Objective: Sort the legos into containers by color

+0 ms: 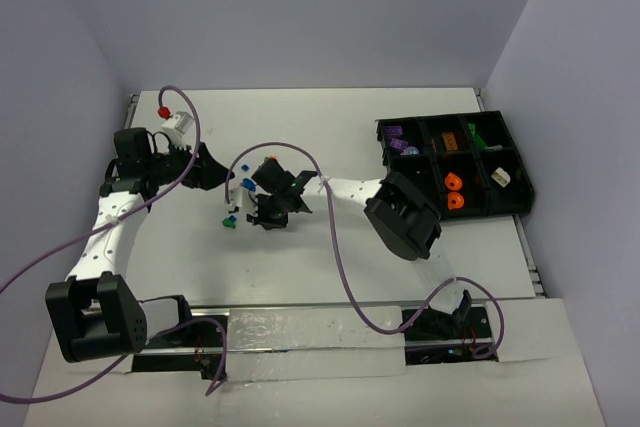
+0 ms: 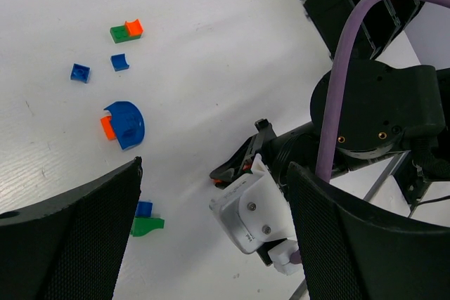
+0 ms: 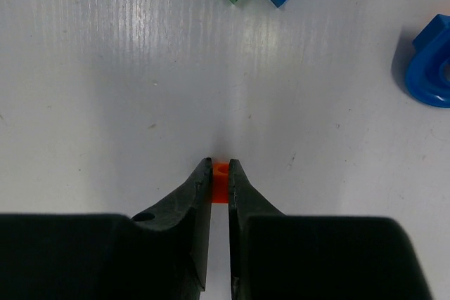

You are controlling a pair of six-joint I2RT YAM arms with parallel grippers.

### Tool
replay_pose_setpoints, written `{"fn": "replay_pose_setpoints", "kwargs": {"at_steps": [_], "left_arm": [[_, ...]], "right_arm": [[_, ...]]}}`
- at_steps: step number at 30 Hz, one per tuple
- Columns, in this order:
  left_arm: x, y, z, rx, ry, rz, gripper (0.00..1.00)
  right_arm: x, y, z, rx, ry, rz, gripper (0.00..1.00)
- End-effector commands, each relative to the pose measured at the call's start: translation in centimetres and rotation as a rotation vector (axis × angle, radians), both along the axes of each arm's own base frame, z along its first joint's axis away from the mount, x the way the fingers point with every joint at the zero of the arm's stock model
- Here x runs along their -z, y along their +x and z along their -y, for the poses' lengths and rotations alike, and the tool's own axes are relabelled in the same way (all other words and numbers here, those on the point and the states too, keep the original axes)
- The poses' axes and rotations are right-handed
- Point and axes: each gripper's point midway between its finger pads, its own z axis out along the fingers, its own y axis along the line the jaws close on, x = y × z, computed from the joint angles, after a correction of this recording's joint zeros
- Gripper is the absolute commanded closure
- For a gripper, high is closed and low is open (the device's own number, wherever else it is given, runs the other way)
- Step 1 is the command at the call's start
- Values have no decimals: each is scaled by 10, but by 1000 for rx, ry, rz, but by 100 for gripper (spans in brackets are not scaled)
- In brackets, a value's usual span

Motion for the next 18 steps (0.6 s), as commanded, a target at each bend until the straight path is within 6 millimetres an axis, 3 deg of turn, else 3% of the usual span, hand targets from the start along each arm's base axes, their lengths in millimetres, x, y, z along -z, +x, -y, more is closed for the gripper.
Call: {"fn": "replay_pose_setpoints", "kwargs": {"at_steps": [1,6,9,14,18], "left_arm": [[-27,10,4,29,-15,82,11],[-30,12,3,24,-10,99,11],[-35,17,0,4,-1,120,8],[-48,29,-6,-52,8,172,1],[-55,40,-13,-90,39,207,1]], "right_arm": [[2,1,13,33,-34,34,94],[-13,4,15,60,-7,46,100],[-34,10,20,89,33,54,100],[-57,19,35,138,73,62,100],[-89,32,55,213,129,61,100]]}}
